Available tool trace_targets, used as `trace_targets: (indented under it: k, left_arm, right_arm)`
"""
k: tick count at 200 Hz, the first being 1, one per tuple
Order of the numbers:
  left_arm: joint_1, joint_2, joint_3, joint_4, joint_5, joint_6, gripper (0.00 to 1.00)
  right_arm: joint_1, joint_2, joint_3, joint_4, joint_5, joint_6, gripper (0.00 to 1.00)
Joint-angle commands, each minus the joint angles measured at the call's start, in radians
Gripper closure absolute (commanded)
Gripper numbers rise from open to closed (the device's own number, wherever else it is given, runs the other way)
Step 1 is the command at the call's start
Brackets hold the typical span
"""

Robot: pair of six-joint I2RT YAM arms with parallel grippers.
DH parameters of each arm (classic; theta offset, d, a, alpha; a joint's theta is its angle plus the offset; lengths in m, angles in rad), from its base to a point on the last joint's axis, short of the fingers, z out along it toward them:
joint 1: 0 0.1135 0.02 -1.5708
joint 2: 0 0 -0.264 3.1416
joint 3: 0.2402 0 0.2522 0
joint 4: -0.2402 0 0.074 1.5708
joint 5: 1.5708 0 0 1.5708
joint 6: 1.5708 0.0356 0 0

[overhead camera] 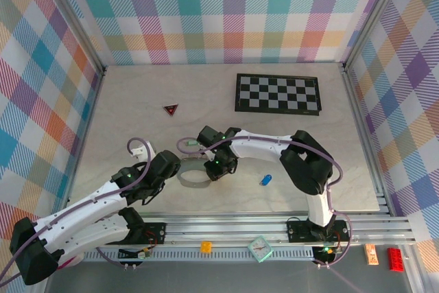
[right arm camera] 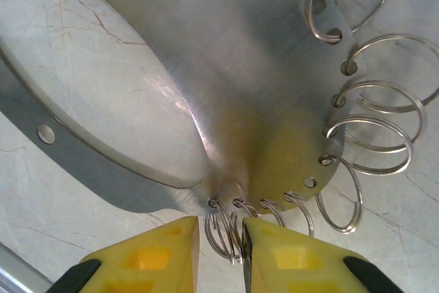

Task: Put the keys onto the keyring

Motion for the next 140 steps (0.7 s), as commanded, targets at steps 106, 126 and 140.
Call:
trace_targets:
  k: [106, 126, 140]
  left_arm:
    - [0.01, -0.026, -0.001, -0.054, -0.058, 0.001, 0.5]
    - [0.009, -0.02, 0.001, -0.052, -0.093, 0.047, 0.49]
    - [0.009, -0.02, 0.004, -0.033, -0.114, 0.097, 0.49]
  right_arm:
    - [0.013, -0.023, 0.028, -0.034, 0.007, -0.023, 1.0]
    - [0.011, -0.067, 0.008, -0.014, -0.013, -0.018, 1.0]
    - [0.007, -0.1, -0.007, -0.003, -0.024, -0.018, 1.0]
